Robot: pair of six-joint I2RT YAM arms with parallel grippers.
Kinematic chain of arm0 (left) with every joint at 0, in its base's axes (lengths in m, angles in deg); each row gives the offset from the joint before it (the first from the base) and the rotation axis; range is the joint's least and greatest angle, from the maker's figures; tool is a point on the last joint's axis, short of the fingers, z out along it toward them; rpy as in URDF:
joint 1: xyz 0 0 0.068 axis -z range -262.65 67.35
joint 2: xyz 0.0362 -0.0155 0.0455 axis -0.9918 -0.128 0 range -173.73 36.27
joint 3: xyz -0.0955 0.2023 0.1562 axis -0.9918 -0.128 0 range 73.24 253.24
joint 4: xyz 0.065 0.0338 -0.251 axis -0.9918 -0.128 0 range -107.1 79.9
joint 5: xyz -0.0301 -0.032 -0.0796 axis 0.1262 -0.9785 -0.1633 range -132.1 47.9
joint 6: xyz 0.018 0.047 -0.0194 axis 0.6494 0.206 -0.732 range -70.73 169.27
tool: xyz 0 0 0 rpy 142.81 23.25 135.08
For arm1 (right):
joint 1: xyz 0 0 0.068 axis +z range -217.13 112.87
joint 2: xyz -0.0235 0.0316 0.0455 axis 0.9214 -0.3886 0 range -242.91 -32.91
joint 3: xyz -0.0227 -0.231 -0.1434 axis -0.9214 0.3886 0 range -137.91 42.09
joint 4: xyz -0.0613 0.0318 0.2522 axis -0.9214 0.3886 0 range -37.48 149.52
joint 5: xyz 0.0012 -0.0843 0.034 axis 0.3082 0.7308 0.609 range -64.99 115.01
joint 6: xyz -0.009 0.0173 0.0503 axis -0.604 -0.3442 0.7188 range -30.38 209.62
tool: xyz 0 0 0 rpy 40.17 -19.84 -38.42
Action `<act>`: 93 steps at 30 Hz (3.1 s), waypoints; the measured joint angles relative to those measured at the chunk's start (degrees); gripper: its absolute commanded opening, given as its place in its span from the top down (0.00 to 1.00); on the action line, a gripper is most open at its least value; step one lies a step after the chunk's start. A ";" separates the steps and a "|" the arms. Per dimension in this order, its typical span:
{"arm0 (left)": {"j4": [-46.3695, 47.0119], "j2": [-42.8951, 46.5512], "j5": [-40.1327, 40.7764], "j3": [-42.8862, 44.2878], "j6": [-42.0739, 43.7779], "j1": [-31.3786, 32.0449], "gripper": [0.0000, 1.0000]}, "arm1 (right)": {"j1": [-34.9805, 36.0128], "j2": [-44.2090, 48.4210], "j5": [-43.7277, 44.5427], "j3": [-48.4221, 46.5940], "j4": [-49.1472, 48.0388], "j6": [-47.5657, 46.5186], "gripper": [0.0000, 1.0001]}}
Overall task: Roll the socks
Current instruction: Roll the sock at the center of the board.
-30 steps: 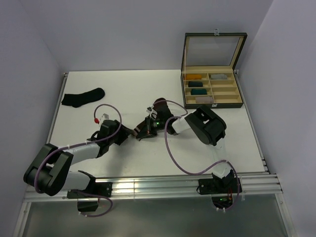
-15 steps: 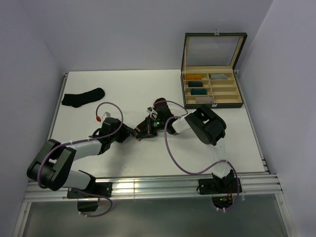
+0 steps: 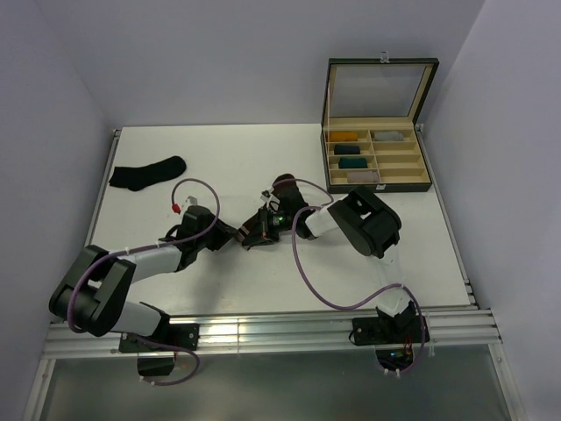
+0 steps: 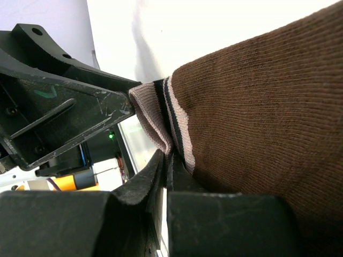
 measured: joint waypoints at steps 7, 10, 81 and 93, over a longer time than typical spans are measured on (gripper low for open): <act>-0.07 -0.87 -0.09 0.90 0.11 0.00 0.77 | 0.00 -0.07 -0.11 -0.04 0.00 0.00 1.00; -0.04 -1.29 -0.20 1.18 0.09 0.00 0.79 | 0.00 -0.22 -0.31 -0.22 0.11 0.02 1.00; -9.42 -8.46 3.13 10.82 0.11 1.79 0.85 | 9.55 17.92 34.71 6.56 12.87 -30.60 0.77; -11.52 -8.48 3.56 11.76 0.26 1.90 0.86 | 18.27 24.09 49.03 9.11 12.24 -42.12 0.65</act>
